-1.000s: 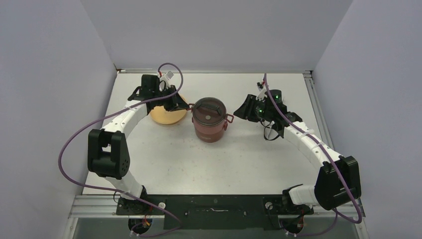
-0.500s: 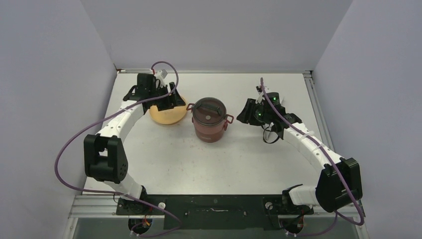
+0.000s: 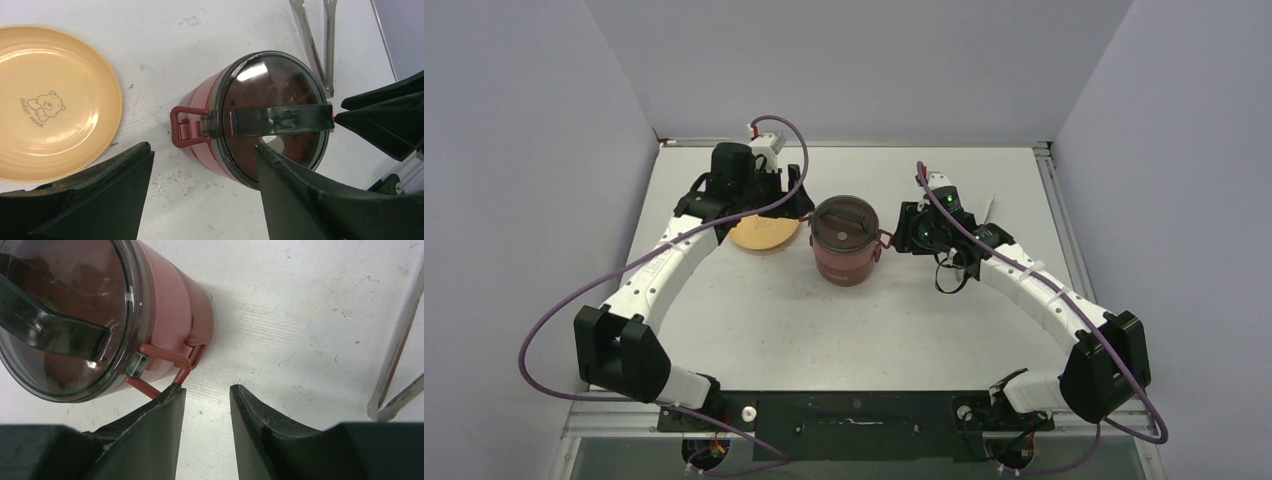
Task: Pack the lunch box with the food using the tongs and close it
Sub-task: Close the fastener on the packing box.
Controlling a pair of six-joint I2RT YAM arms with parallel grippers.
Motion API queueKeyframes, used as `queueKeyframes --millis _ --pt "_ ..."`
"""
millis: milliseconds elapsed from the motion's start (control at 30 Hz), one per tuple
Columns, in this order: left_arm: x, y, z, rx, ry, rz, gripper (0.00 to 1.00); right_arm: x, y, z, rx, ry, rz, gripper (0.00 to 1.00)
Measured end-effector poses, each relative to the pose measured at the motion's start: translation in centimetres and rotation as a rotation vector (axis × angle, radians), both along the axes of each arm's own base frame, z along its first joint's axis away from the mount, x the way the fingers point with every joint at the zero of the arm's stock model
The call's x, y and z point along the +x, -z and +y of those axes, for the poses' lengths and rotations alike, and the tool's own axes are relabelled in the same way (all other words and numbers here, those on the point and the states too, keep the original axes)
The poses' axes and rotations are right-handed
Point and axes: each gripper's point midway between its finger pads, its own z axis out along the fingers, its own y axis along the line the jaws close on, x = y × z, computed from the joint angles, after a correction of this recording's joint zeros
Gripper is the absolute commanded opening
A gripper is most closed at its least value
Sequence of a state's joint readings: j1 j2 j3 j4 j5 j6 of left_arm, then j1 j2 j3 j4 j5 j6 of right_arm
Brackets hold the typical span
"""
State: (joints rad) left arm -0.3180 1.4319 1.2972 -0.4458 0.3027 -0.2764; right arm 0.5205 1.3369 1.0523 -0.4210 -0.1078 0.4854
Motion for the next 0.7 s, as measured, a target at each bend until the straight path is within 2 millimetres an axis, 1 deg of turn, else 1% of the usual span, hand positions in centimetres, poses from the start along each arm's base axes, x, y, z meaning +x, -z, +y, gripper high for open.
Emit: queueKeyframes --millis 67,233,300,467,567,700 --pt "0.0 1.0 -0.4 0.013 0.013 0.027 0.72 0.0 0.3 0.2 -0.01 -0.003 0.005 0.39" --pt "0.1 3.3 -0.6 0.041 0.022 0.096 0.71 0.0 1.2 0.6 -0.029 -0.013 0.024 0.39" --pt "0.2 3.5 -0.8 0.048 0.025 0.109 0.71 0.0 1.6 0.8 -0.034 -0.016 0.033 0.39" --pt "0.9 3.1 -1.7 0.055 0.048 0.095 0.7 0.0 2.3 1.0 -0.043 -0.021 0.048 0.39" --pt "1.1 3.1 -2.3 0.062 0.06 0.091 0.68 0.1 2.3 1.1 -0.044 -0.022 0.047 0.39" --pt "1.6 3.3 -2.4 0.094 0.059 0.082 0.65 0.3 2.5 1.2 -0.046 -0.024 0.047 0.39"
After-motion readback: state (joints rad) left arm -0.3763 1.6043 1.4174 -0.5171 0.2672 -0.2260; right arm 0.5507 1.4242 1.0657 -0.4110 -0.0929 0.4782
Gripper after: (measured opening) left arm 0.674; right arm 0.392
